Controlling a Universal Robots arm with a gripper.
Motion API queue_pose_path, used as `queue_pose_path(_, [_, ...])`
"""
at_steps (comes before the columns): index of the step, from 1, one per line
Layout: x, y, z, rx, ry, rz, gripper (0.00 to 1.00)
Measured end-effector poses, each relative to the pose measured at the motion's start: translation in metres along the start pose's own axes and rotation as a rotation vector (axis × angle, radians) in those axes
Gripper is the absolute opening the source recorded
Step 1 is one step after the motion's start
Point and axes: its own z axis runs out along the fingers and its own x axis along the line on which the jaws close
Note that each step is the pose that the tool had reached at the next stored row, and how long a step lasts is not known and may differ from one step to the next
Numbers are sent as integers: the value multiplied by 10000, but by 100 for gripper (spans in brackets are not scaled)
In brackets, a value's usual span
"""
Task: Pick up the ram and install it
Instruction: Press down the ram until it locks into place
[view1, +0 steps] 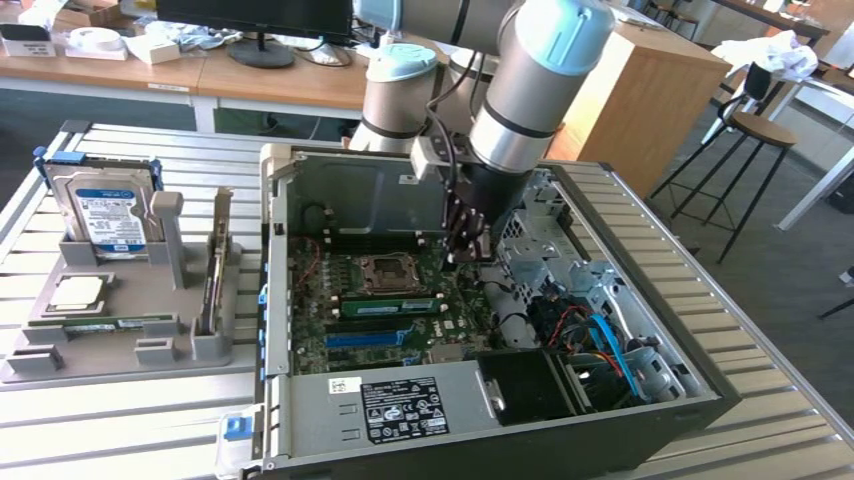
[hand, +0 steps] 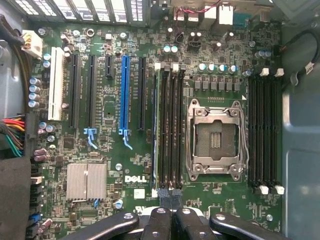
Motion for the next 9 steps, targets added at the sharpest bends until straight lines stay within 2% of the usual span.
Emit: queue_pose_path(9, [5,-4,75,0,0,0,10])
